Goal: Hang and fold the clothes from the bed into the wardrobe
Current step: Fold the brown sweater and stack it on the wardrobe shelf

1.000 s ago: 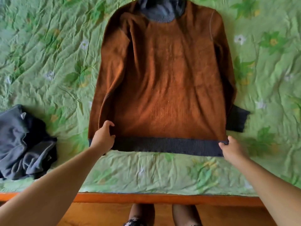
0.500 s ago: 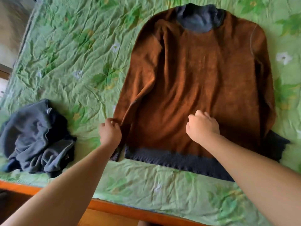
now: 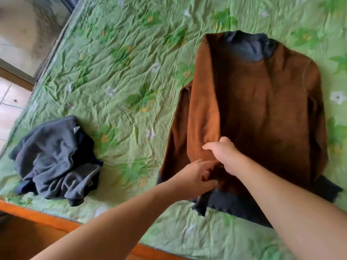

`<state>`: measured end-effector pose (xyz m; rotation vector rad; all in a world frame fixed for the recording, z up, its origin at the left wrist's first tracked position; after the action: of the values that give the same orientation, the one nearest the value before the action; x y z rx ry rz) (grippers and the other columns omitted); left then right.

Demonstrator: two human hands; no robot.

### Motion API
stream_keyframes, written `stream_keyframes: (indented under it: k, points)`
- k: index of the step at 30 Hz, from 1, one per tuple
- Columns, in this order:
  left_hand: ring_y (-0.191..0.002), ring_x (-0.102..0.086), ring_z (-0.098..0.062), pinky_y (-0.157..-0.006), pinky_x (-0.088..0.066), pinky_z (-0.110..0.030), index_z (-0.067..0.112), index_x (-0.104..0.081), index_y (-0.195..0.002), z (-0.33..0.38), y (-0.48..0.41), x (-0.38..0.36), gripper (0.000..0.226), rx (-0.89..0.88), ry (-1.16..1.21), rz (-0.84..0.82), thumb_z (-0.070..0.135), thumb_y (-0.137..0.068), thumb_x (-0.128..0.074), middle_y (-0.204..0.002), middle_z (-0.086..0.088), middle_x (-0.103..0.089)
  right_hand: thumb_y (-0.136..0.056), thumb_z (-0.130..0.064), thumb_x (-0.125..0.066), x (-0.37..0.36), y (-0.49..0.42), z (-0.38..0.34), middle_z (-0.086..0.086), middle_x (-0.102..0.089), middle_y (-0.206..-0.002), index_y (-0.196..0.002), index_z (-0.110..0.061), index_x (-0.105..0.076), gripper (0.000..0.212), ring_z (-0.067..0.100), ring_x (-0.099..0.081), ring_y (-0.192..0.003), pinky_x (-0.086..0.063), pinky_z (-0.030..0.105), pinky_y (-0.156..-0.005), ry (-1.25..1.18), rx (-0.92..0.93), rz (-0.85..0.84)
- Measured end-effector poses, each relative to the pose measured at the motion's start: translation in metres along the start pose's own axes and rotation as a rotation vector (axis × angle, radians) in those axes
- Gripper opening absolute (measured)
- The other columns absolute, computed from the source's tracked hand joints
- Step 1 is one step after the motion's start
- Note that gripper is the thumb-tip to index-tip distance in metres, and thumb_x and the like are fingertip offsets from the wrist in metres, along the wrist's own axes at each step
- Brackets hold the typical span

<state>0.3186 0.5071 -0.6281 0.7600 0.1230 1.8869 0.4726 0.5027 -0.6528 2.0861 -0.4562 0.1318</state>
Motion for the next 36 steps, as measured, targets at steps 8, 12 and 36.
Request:
stream_keyframes:
  k: [8,12,36]
  points:
    - [-0.083,-0.064,-0.013,-0.073,-0.048,-0.028,0.022,-0.068,-0.103,-0.045,-0.043,-0.009,0.015,0.389,0.213,0.48,0.02,-0.09,-0.06,-0.093,0.001,-0.068,-0.088,-0.011,-0.063,0.059,-0.019,0.113,0.011,-0.074,-0.103,-0.096,-0.015,-0.07,0.011,0.033,-0.069,-0.097,-0.055,0.054,-0.094,-0.079,-0.205,0.016]
    - [-0.088,-0.072,-0.022,-0.081,-0.061,-0.042,0.023,-0.062,-0.111,-0.057,-0.063,0.001,0.016,0.469,0.504,0.478,0.017,-0.096,-0.059,-0.101,-0.009,-0.069,-0.102,-0.022,-0.055,0.068,-0.012,0.145,0.001,-0.064,-0.13,-0.133,-0.019,-0.059,0.031,0.025,-0.06,-0.115,-0.046,0.04,-0.105,0.029,-0.122,0.038]
    - [-0.075,-0.069,-0.025,-0.076,-0.06,-0.035,0.009,-0.071,-0.108,-0.074,-0.243,0.148,0.032,0.458,1.141,0.699,-0.011,-0.086,-0.06,-0.09,-0.015,-0.071,-0.09,-0.028,-0.065,0.063,-0.211,-0.221,0.005,-0.062,-0.089,-0.087,-0.011,-0.066,0.018,0.027,-0.06,-0.086,-0.046,0.034,-0.074,0.321,0.429,0.322]
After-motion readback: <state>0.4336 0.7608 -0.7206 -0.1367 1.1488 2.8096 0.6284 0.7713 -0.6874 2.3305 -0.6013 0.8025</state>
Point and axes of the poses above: each hand's wrist, its own y-axis away from the middle knuckle, its own x-axis out of the back of the hand, z = x × y, the point moved 1 cm from there along -y, towards the middle knuckle
